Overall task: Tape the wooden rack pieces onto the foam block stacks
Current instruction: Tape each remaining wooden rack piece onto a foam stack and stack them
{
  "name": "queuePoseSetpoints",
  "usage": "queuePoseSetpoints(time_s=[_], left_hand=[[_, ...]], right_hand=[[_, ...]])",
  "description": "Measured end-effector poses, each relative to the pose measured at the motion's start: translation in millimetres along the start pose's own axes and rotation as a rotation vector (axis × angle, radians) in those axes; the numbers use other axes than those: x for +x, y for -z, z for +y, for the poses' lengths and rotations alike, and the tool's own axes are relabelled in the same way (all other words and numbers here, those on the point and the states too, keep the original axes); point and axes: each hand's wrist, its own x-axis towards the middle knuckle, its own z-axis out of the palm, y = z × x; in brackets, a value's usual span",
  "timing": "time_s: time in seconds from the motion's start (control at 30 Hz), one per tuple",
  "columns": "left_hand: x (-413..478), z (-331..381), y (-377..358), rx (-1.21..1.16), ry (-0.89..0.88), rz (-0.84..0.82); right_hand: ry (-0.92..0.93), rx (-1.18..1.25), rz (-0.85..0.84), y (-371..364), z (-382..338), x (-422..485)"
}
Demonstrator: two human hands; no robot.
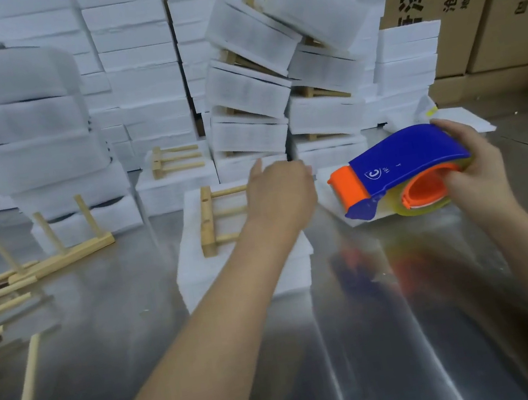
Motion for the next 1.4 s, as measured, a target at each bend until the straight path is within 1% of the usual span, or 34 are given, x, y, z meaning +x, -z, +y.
queuePoseSetpoints(time_s=[0.07,0.23,0.37,0.6,0.67,0.73,0.87,1.03,1.13,1.27,1.4], left_hand=[[-2.6,10.0,-11.6,-0.075,0.008,0.012],[-4.0,5.6,-27.0,-0.237,0.128,-0.055],[-2.4,2.0,-26.7,-0.346,0.149,-0.083],[1.3,2.1,-28.7,-0.339,0.166,-0.113],[1.4,1.9,-28.1,-0.418,0.173,-0.084],[1.2,1.8,-27.4,-0.459,0.144,-0.025],[0.2,2.9,-27.0,-0.382,0.047,0.072],[-0.3,1.6,-27.6,-0.371,0.034,0.056],[-0.9,1.6,-26.1,-0.423,0.058,0.070],[-0.1,1.1,-25.2,-0.531,0.102,0.089],[-0.7,1.1,-24.4,-0.579,0.129,0.087]], right_hand=[[0.021,0.006,0.010,1.8,-0.7,-0.7],[0.090,0.008,-0.021,4.1,-6.2,-1.8],[0.148,-0.025,-0.020,3.9,-10.8,-1.6],[0.192,-0.043,-0.031,5.6,-18.2,-3.0],[0.202,-0.052,-0.037,5.8,-18.4,-3.3],[0.205,-0.065,-0.048,6.5,-18.7,-3.0],[0.250,-0.138,-0.056,1.7,-20.8,-1.3],[0.317,-0.210,-0.037,-6.2,-24.8,-3.3],[0.348,-0.221,-0.006,-7.5,-27.8,-5.0],[0.434,-0.219,0.068,-9.0,-29.5,-4.5],[0.526,-0.214,0.122,-12.9,-28.1,-5.7]])
